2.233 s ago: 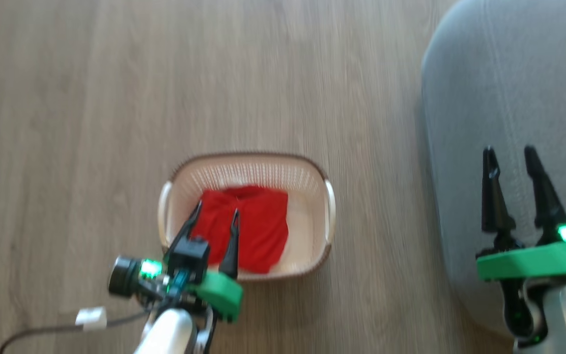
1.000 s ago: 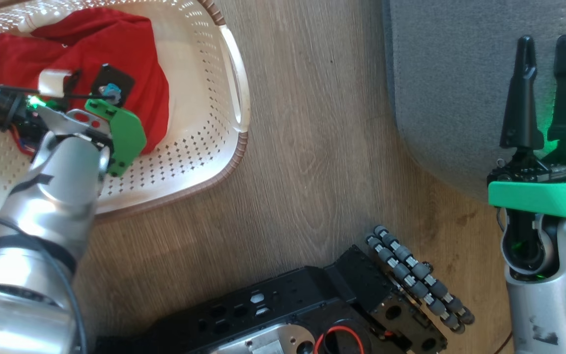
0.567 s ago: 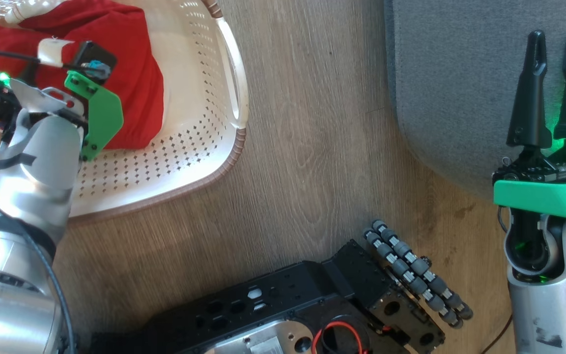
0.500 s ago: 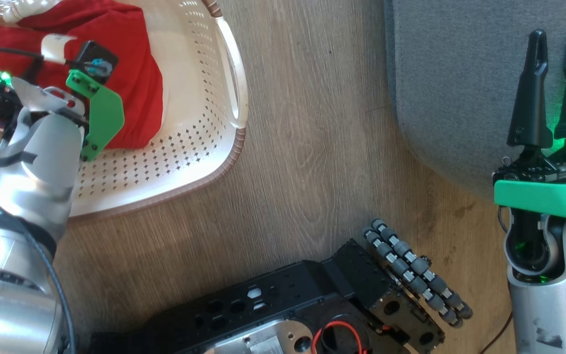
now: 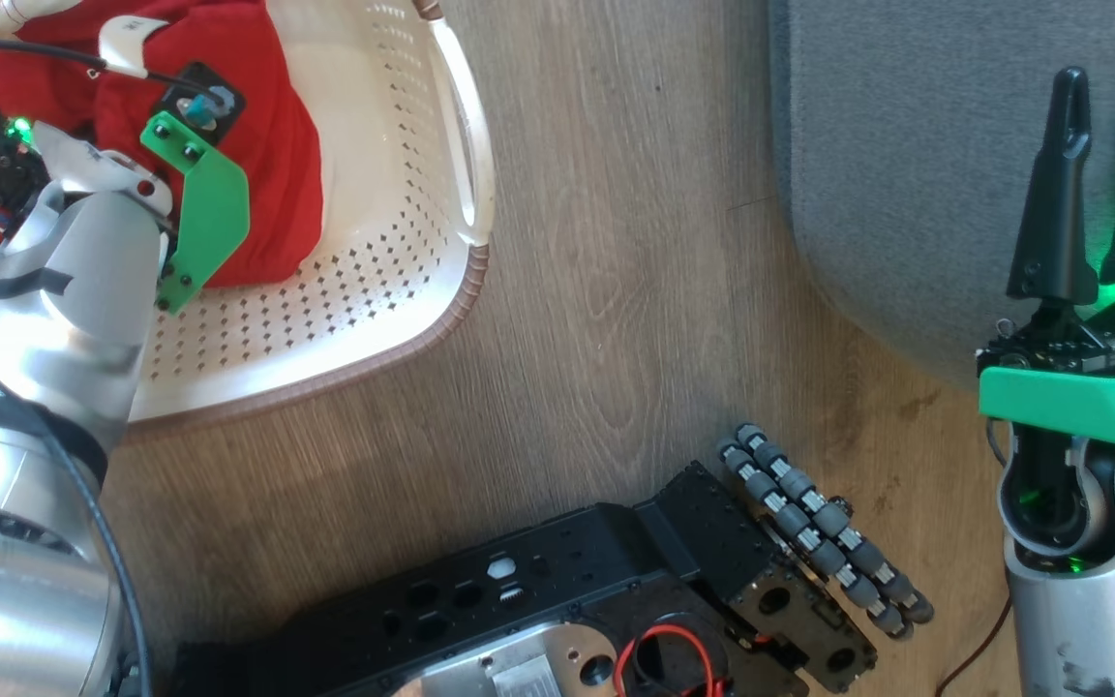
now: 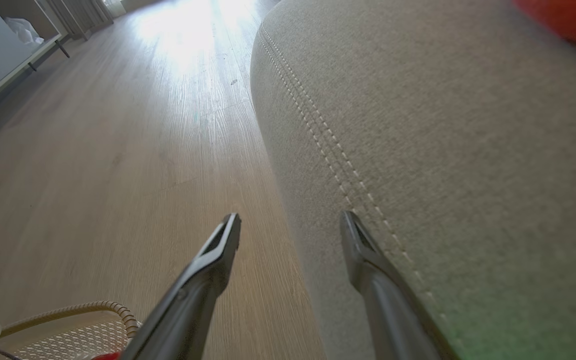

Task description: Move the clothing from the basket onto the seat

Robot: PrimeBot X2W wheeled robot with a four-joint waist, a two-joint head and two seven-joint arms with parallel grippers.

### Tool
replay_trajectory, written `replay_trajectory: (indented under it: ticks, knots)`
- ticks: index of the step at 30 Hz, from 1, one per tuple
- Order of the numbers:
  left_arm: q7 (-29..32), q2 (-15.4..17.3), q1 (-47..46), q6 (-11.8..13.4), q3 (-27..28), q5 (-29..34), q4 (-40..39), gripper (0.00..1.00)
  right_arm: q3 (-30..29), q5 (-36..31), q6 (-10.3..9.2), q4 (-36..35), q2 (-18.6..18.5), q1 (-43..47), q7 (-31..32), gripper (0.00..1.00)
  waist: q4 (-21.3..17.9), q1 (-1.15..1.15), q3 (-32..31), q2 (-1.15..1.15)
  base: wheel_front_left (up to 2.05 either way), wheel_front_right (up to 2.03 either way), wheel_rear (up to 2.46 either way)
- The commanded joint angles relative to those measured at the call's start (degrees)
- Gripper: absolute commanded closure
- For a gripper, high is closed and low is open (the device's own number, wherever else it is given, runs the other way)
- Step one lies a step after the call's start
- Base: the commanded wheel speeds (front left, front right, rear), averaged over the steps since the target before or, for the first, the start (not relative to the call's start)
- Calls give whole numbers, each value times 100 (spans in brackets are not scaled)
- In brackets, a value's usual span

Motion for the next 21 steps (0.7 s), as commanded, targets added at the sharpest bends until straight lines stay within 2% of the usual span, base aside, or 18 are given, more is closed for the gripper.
replay_trajectory:
  ticks: [1, 9, 14, 15, 16, 17, 18, 21]
  knots:
    - [-11, 121, 64, -24, 31, -7, -44, 0, 263, 54, 21, 112, 16, 425, 64, 0, 26, 0, 22, 0, 0, 0, 0]
    - [-103, 166, 75, -70, -21, -99, -43, 0, 324, -85, 21, -48, 16, 484, 64, 0, 151, 0, 104, 0, 0, 0, 0]
    - [-167, 60, 99, -238, -3, -243, -43, 2, 308, -153, 21, -98, 16, 517, 64, 0, 204, 0, 130, 0, 0, 0, 0]
    - [-174, 35, 105, -270, 5, -276, -43, 22, 306, -161, 21, -102, 16, 517, 64, 0, 211, 0, 132, 0, 0, 0, 0]
    - [-184, 11, 110, -297, 6, -303, -43, 57, 307, -168, 21, -105, 16, 515, 64, 0, 219, 0, 133, 0, 0, 0, 0]
    - [-199, -10, 110, -323, 3, -323, -43, 84, 310, -177, 21, -108, 16, 514, 64, 0, 227, 0, 135, 0, 0, 0, 0]
    - [-243, -26, 104, -351, -7, -336, -43, 100, 314, -184, 21, -110, 16, 512, 64, 0, 233, 0, 136, 0, 0, 0, 0]
    - [-336, -52, 96, -362, -15, -385, -43, 100, 327, -201, 21, -105, 16, 496, 64, 0, 251, 0, 137, 0, 0, 0, 0]
